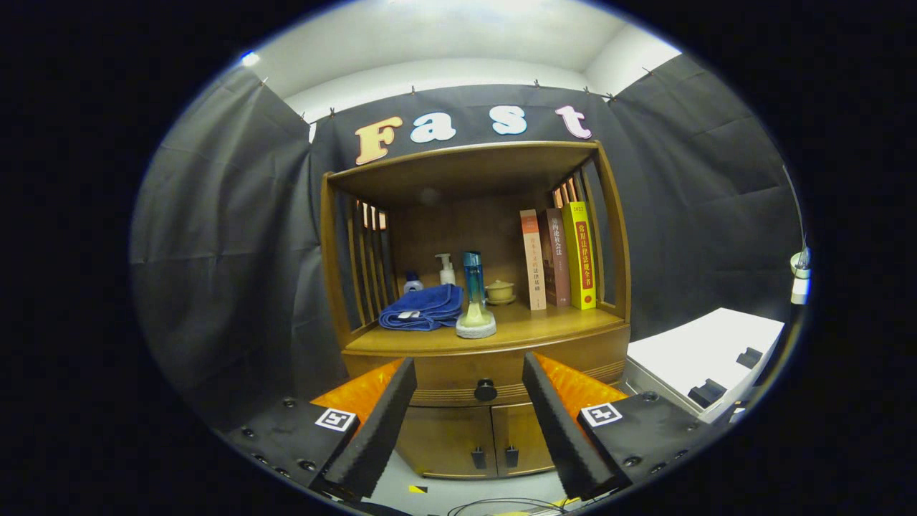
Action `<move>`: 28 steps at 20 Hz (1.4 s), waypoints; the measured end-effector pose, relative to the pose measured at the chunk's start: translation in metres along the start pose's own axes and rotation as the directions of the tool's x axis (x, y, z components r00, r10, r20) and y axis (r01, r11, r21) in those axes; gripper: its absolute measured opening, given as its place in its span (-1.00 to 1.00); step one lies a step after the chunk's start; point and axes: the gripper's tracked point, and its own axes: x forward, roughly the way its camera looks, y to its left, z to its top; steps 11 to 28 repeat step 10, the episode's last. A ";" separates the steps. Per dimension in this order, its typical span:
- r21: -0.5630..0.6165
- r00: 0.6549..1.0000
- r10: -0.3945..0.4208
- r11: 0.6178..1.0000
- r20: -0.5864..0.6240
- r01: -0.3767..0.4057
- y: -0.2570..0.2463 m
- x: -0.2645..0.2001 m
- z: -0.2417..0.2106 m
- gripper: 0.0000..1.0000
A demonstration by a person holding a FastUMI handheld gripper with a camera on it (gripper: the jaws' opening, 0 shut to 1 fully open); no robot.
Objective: Pull open the drawer, take out the items inside it, and place them on the countertop above the cabinet.
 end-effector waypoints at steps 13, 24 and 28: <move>-0.014 0.995 0.004 1.000 0.096 -0.002 -0.001 -0.028 0.041 0.97; -0.014 0.995 0.004 1.000 0.096 -0.002 -0.001 -0.028 0.041 0.97; -0.014 0.995 0.004 1.000 0.096 -0.002 -0.001 -0.028 0.041 0.97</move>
